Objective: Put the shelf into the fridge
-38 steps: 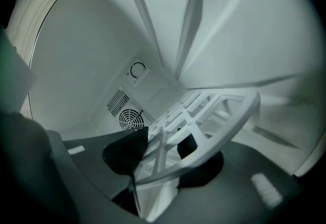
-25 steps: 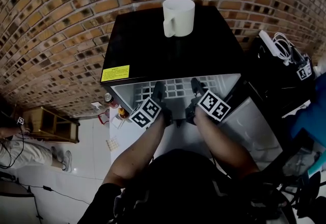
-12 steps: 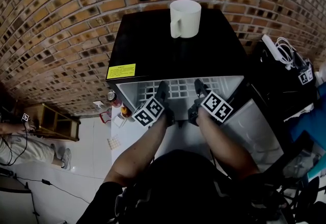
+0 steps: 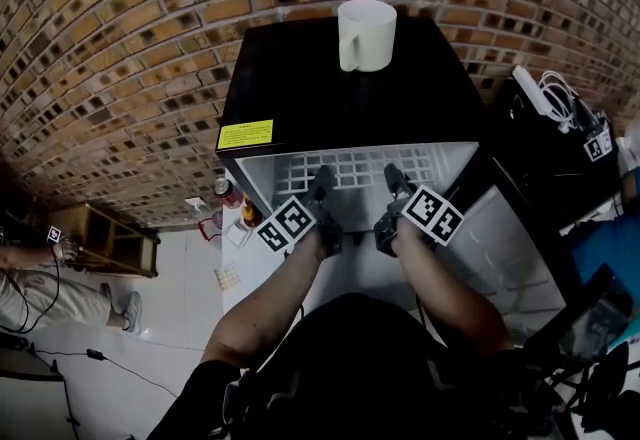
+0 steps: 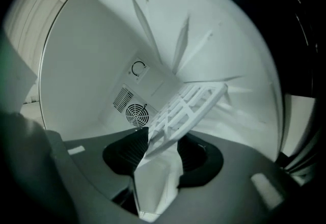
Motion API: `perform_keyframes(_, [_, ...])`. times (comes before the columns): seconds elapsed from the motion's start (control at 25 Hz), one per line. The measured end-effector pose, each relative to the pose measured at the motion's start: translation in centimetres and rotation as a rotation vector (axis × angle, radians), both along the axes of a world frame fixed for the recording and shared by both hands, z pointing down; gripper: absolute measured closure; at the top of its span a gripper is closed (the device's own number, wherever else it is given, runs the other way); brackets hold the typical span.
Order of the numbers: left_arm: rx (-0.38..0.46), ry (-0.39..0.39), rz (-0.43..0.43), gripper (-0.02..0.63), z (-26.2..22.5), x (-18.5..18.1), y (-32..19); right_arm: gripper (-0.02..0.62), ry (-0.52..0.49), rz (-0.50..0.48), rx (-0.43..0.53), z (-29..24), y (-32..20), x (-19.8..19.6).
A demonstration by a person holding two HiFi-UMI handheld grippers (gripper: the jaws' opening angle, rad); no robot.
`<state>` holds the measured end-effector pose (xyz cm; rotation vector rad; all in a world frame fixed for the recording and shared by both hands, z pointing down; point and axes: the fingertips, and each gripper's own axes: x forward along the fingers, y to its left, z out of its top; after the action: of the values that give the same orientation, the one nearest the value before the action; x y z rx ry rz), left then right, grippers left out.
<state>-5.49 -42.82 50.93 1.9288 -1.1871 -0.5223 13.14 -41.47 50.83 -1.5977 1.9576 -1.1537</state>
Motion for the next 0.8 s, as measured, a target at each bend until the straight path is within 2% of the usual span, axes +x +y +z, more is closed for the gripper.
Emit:
perform_keyframes(0.08, [0.025,0.026,0.059,0.393,-0.3,0.6,2.0,0.409,-0.002,-0.011,0.006,-0.2,1.4,-0.1])
perform_keyframes(0.12, [0.038,0.039,0.088,0.426,-0.5,0.8,3.1,0.416,0.005,-0.016,0.010,-0.4,2.1,-0.1])
perform_keyframes(0.2, [0.051,0.059,0.132,0.528,-0.6,0.9,5.1,0.474,0.022,-0.019,0.015,-0.9,3.4,0.0])
perform_keyframes(0.24, [0.058,0.059,0.148,0.555,-0.6,0.6,6.1,0.486,0.029,-0.017,0.017,-1.1,4.2,0.0])
perform_keyframes(0.4, [0.141,0.001,0.195,0.578,-2.1,-0.9,9.4,0.499,0.062,-0.031,0.050,-2.2,7.2,-0.5])
perform_keyframes(0.56, [0.189,-0.014,0.281,0.590,-3.7,-0.9,11.9,0.537,0.049,-0.059,0.096,-4.3,10.1,-1.8])
perform_keyframes(0.6, [0.206,-0.019,0.308,0.617,-4.0,-0.8,12.8,0.540,0.063,-0.064,0.108,-4.8,11.0,-2.1])
perform_keyframes(0.8, [0.310,-0.048,0.463,0.617,-6.0,0.0,17.6,0.575,0.201,-0.116,0.166,-6.6,14.7,-3.3])
